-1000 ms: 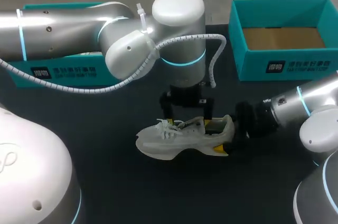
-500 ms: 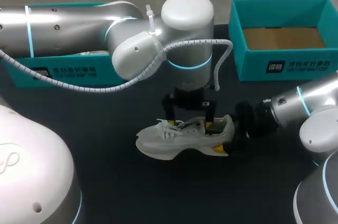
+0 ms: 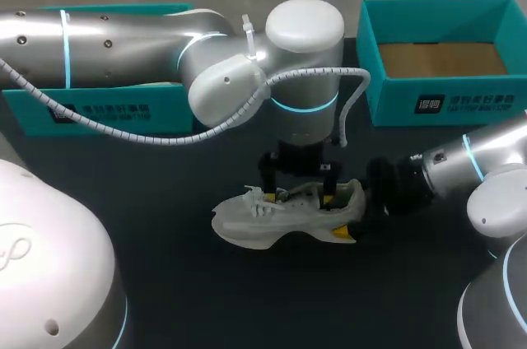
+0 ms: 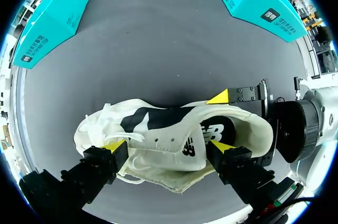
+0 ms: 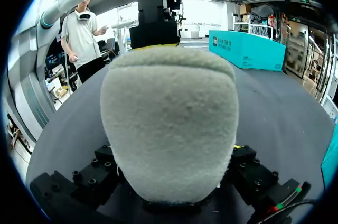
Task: Take the shoe out of the shoebox, open the shoe tongue, remove and reinsert the insole, then place the shoe into the shoebox
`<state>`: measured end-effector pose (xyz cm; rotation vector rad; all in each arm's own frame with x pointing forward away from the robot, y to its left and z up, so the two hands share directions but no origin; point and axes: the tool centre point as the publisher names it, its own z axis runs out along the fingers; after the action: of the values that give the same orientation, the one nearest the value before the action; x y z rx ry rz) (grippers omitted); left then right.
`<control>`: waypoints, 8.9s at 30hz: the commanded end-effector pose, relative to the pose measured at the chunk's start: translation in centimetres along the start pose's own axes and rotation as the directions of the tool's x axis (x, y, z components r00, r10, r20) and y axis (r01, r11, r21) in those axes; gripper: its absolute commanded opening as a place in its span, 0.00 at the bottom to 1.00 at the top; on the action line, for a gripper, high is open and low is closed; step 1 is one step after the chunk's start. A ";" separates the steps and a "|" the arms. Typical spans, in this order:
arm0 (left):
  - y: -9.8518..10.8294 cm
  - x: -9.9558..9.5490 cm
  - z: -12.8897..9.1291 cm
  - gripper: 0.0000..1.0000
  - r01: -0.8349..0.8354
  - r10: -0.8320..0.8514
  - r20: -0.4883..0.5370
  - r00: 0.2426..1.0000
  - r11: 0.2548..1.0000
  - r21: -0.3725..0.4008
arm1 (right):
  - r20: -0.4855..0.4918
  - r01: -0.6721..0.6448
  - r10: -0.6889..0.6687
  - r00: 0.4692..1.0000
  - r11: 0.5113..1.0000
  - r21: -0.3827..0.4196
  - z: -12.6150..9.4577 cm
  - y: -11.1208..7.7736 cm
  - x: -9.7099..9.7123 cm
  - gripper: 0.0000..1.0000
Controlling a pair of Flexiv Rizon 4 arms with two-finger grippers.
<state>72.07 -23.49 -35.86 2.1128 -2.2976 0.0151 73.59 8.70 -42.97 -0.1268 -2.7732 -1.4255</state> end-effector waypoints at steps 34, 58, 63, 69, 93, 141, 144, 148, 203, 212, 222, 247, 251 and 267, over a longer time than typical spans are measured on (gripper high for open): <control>2.4 -4.1 -5.4 0.00 0.061 -0.053 -0.190 0.980 0.998 0.036 | 0.000 -0.001 0.001 1.000 1.000 0.002 0.6 -0.2 0.0 0.00; 3.3 -11.7 -5.1 0.00 0.241 -0.233 -0.177 0.956 0.970 0.024 | 0.000 -0.001 0.001 1.000 1.000 0.002 0.6 -0.2 0.0 0.00; 3.7 -12.6 -3.9 0.00 0.262 -0.258 -0.150 0.954 0.965 0.007 | 0.000 -0.001 0.001 1.000 1.000 0.002 0.6 -0.2 0.0 0.00; 3.7 -13.9 -1.5 0.00 0.313 -0.315 -0.113 0.943 0.949 -0.032 | 0.000 -0.001 0.001 1.000 1.000 0.002 0.6 -0.2 0.0 0.00; 2.9 -13.3 1.0 1.00 0.282 -0.288 -0.073 0.955 0.955 -0.087 | 0.000 -0.001 0.001 1.000 1.000 0.002 0.6 -0.2 0.0 0.00; 0.0 -4.9 -11.8 0.00 -0.996 0.990 -0.120 0.077 0.070 -0.061 | 0.000 -0.001 0.001 1.000 1.000 0.002 0.6 -0.2 0.0 0.00; -0.3 -3.7 -12.2 0.00 -0.997 0.994 -0.098 0.047 0.041 -0.065 | 0.000 -0.001 0.001 1.000 1.000 0.002 0.6 -0.2 0.0 0.00; -0.7 -2.0 -11.8 0.00 -0.999 0.996 -0.086 0.003 -0.001 -0.047 | 0.000 -0.001 0.001 1.000 1.000 0.002 0.6 -0.2 0.0 0.00; -0.2 3.1 0.0 0.00 -0.984 0.984 -0.160 -0.081 -0.054 0.169 | 0.000 -0.001 0.001 1.000 1.000 0.002 0.6 -0.2 0.0 0.00; 0.0 2.6 1.6 0.00 -0.985 0.979 -0.191 -0.074 -0.042 0.168 | 0.000 -0.001 0.001 1.000 1.000 0.002 0.6 -0.2 0.0 0.00; 0.8 2.2 3.1 0.00 -0.983 0.972 -0.218 -0.084 -0.045 0.177 | 0.000 -0.001 0.001 1.000 1.000 0.002 0.6 -0.2 0.0 0.00; 1.2 2.8 6.8 0.30 -0.990 0.980 -0.179 -0.090 -0.069 0.121 | 0.000 -0.001 0.001 1.000 1.000 0.002 0.6 -0.2 0.0 0.00; 1.1 2.8 7.6 0.27 -0.992 0.988 -0.133 -0.077 -0.063 0.110 | 0.000 -0.001 0.001 1.000 1.000 0.002 0.6 -0.2 0.0 0.00; 0.2 1.5 8.6 0.00 -0.997 0.999 -0.025 -0.035 -0.034 0.066 | 0.000 -0.001 0.001 1.000 1.000 0.002 0.6 -0.2 0.0 0.00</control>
<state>71.70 -25.60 -41.16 -0.1912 -3.0799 0.1284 73.52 9.05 -43.09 -0.1249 -2.7728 -1.4275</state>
